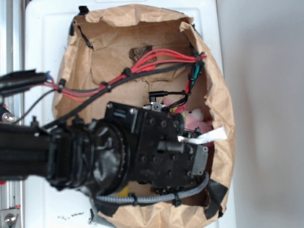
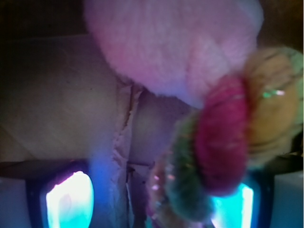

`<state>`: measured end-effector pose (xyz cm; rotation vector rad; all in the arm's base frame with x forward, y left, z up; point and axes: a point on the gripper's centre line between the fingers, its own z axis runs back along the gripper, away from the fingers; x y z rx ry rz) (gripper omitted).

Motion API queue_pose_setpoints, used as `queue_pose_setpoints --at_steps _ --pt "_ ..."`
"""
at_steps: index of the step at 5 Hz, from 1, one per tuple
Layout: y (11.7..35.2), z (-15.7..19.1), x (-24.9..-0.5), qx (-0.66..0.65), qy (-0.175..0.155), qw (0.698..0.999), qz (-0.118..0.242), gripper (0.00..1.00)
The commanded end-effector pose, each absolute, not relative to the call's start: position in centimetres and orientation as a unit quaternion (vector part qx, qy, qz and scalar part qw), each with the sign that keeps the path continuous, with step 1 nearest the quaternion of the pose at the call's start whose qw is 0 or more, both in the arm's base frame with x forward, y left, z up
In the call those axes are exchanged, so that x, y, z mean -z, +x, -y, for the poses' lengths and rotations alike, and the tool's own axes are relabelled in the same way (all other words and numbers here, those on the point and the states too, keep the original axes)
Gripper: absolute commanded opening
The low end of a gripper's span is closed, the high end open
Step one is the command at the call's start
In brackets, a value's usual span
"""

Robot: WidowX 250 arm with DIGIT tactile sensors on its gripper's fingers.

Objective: Grab the multicolored rope.

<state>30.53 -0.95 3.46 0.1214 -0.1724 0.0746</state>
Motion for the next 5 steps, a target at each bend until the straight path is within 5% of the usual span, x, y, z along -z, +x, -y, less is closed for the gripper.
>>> queue_pose_setpoints --at_steps 1,3,5 --pt "30.3 1.7 -4.5 -0.048 0.055 0.992 0.106 0.00" --pt "29.7 1.5 -5.3 -0.048 0.037 0.992 0.109 0.00" --pt "28.3 0.3 -7.6 -0.048 0.056 0.989 0.129 0.00"
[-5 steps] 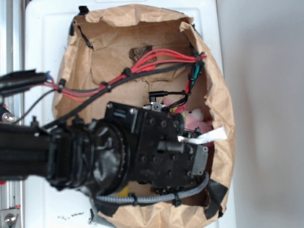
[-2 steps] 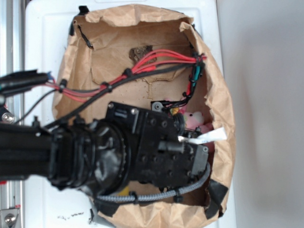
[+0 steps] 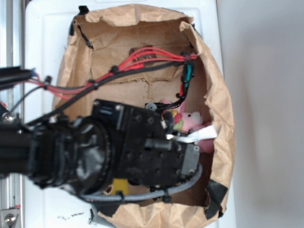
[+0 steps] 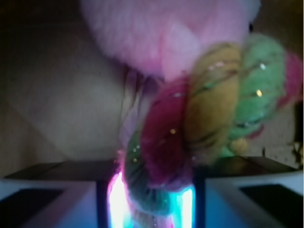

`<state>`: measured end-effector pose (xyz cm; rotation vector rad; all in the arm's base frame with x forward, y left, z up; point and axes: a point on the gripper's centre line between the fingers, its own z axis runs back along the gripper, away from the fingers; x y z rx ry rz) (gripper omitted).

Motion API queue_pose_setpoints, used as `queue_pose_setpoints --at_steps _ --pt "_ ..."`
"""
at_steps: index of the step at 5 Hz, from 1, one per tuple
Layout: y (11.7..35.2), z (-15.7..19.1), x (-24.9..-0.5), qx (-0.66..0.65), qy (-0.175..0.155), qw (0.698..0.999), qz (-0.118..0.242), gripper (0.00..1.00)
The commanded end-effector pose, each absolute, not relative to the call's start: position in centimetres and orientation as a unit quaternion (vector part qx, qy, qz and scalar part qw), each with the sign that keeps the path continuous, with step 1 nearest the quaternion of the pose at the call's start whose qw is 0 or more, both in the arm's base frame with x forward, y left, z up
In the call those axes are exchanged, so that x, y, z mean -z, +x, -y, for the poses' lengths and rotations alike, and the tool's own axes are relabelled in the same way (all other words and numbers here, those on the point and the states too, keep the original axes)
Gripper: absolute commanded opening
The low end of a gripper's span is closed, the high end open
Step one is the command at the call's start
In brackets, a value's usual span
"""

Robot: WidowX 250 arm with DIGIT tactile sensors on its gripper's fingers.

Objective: Grab the multicolored rope.

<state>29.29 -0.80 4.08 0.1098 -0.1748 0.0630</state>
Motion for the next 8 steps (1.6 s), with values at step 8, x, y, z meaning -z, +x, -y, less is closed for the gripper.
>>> queue_pose_setpoints --at_steps 8 --pt "27.1 0.4 -18.7 -0.070 -0.004 0.987 0.142 0.00"
